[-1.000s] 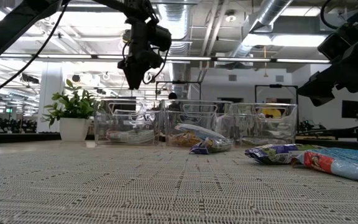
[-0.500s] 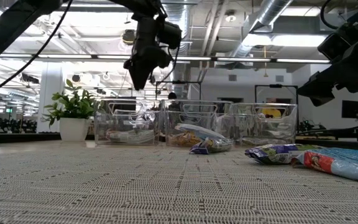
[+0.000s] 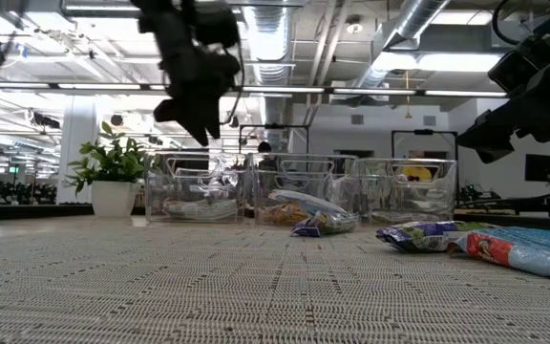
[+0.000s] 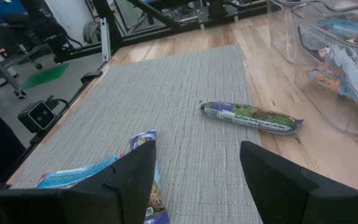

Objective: Pick and place Granola Bars by type
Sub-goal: Put the red granola bar into the left transparent bin

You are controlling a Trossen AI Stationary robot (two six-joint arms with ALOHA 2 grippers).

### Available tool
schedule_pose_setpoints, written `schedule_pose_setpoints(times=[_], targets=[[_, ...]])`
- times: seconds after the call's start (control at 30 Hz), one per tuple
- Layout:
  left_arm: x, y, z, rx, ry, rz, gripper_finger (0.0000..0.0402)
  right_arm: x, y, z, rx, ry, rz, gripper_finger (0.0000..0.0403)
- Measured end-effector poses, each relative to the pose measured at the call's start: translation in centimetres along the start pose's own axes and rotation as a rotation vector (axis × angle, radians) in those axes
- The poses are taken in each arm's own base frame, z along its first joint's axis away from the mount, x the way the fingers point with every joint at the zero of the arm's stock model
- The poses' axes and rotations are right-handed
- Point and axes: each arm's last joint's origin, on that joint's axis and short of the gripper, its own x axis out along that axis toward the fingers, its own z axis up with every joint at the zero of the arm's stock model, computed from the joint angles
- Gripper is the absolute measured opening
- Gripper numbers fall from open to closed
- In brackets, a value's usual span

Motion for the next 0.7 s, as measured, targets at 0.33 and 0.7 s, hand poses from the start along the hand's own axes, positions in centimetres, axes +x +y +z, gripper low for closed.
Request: schedule_pose_setpoints(times=[0.33,0.7], targets=[[-0.7,-5.2,-6.9,0.0,-0.319,-0.329,0.0149,0.0,0.0,0.0,0.0,0.0,0.0,0.0226],[0.6,-11.9,-12.0,0.226,-0.31,-0.471,0.0149,0.0,0.0,0.0,0.0,0.0,0.0,0.0226]])
